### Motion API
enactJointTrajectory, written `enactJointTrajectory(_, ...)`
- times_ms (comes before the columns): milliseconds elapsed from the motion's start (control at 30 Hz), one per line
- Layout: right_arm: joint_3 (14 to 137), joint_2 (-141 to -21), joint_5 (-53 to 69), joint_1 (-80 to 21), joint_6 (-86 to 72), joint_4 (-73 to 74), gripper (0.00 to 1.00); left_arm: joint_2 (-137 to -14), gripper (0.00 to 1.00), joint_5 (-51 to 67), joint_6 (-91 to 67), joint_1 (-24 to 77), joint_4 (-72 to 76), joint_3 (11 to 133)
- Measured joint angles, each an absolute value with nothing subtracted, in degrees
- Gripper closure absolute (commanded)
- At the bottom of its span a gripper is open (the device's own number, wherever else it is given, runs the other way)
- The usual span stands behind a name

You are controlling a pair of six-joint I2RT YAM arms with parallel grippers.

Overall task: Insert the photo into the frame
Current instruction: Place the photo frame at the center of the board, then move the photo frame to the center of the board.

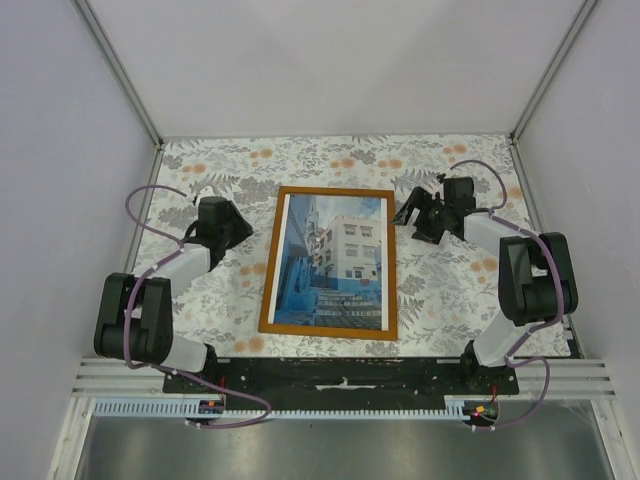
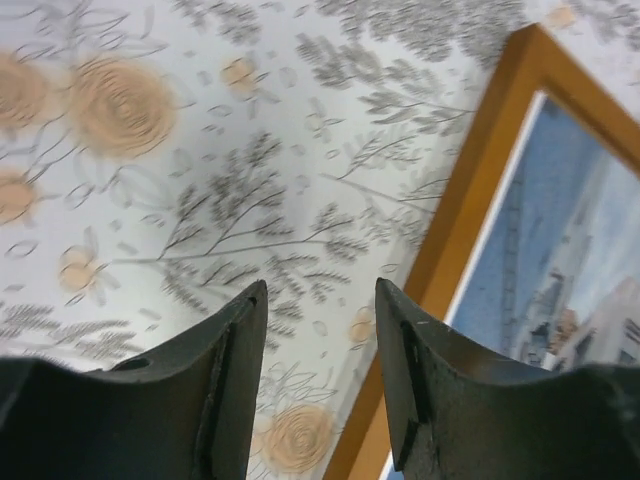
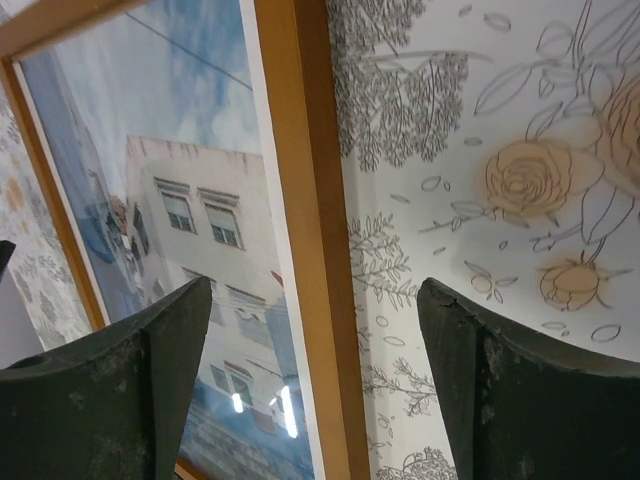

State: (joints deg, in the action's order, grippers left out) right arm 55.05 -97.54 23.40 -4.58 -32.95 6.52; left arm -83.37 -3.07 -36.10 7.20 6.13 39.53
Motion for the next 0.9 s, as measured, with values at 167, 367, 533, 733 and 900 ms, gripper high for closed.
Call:
enactJointTrajectory(167,51.1,-96.0,21.4,-6.9,-33.3,6.5,0.14,-82.6,0.69,-10.3,-36.2,9.4,-6.1,40.2)
enactJointTrajectory(367,48.0,-94.2,19.2,-8.3,-34.5,5.5,0.16,-83.0,0.81,-13.1,-36.7,15.1,-13.3,39.9)
enactJointTrajectory(533,47.6,-93.5,18.1,-8.4,-35.0,4.7,0.16,-83.7,0.83,-13.4,-38.0,20.2,-14.6,39.8)
enactJointTrajectory(733,47.6,-94.0,18.1,-8.7,-35.6,3.9,0.16,-84.3,0.83,-13.8,-39.6,24.0,-14.0,39.8)
enactJointTrajectory(900,47.9,-94.7,18.1,-9.2,-36.0,3.7,0.17,-84.6,0.83,-14.1,-40.6,25.6,-13.0,39.8)
